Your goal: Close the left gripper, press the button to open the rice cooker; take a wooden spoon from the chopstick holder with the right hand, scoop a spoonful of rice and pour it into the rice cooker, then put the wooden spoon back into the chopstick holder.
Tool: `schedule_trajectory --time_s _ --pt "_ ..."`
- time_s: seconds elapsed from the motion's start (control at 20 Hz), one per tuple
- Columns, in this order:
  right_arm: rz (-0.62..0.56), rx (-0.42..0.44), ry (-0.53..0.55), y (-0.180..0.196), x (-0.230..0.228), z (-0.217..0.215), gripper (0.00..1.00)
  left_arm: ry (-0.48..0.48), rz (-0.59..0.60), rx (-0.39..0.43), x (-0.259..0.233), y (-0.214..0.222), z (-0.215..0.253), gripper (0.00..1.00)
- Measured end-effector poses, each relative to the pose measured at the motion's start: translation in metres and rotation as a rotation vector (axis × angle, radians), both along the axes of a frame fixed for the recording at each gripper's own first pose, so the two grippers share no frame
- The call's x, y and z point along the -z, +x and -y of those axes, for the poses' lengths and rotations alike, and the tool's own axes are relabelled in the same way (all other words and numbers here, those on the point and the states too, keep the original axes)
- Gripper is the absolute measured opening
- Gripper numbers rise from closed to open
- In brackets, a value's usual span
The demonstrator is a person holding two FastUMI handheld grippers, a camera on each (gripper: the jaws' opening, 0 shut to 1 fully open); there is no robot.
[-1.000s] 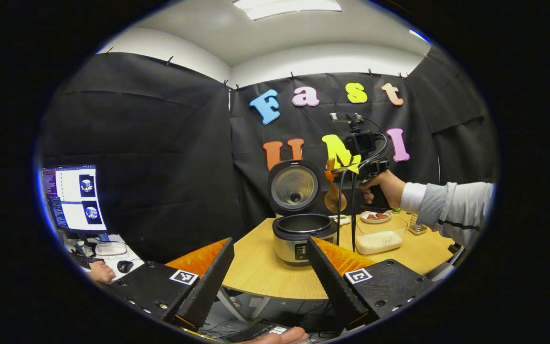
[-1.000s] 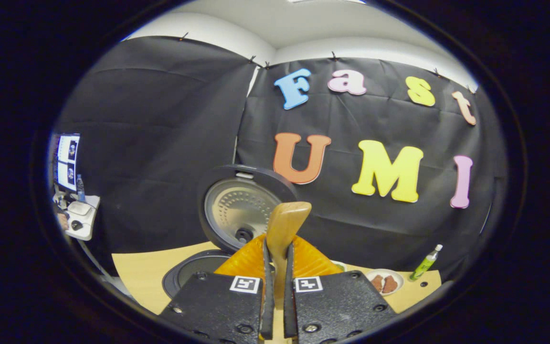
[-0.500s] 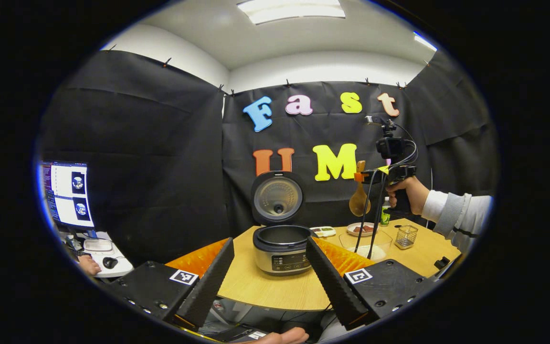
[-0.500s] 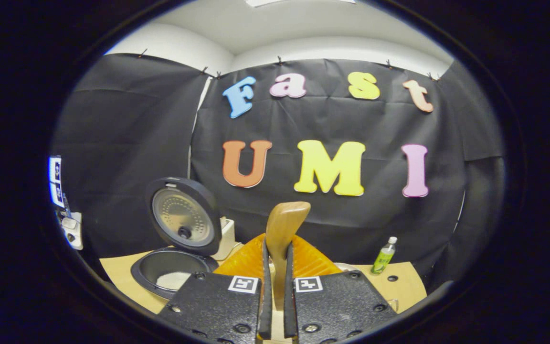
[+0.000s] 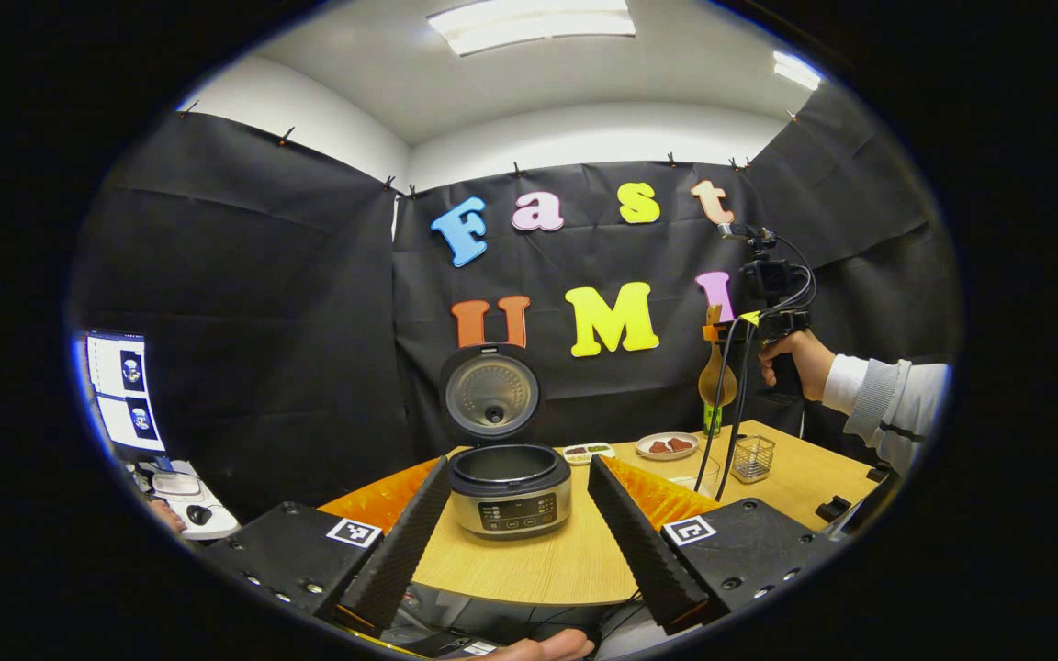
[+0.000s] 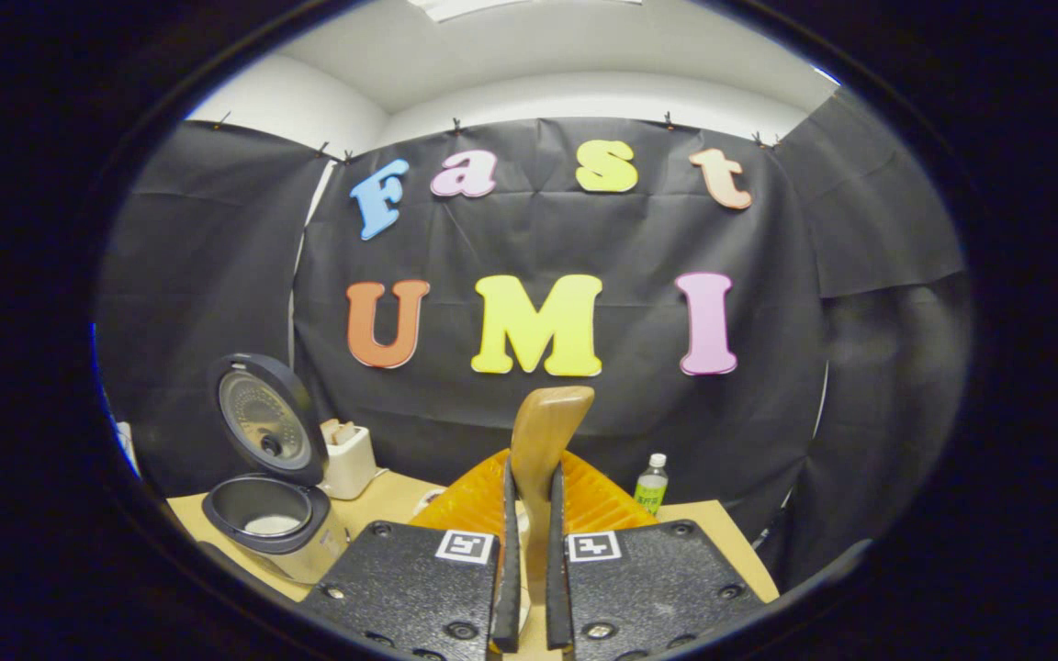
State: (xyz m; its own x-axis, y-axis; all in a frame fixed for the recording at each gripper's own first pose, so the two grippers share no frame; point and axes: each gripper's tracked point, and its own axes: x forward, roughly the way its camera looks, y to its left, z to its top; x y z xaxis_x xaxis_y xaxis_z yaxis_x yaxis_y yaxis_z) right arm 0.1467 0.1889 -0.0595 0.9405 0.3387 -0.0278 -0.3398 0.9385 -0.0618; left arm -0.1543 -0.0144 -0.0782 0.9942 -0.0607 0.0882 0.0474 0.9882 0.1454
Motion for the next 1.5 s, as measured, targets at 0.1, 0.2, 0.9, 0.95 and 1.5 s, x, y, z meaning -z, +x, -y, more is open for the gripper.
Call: schedule_trajectory --time_s 0.1,0.2,0.9,0.95,1.5 --pt "-0.009 0.023 -0.009 0.009 0.007 0.015 0.16 -0.002 -0.002 0.011 0.001 0.001 0.006 0.96" --pt "-0.02 0.054 -0.001 0.018 0.017 0.034 0.16 -0.001 -0.007 0.016 0.004 0.003 0.008 0.96" --pt "-0.129 0.218 -0.018 0.068 0.106 0.118 0.2 -0.025 -0.03 0.042 0.014 0.012 0.017 0.96" --pt "-0.146 0.213 -0.009 0.069 0.113 0.119 0.21 -0.022 -0.031 0.043 0.013 0.014 0.019 0.96" --pt "-0.161 0.24 0.103 0.072 0.113 0.144 0.99 -0.069 -0.051 0.033 0.015 0.033 0.02 0.96"
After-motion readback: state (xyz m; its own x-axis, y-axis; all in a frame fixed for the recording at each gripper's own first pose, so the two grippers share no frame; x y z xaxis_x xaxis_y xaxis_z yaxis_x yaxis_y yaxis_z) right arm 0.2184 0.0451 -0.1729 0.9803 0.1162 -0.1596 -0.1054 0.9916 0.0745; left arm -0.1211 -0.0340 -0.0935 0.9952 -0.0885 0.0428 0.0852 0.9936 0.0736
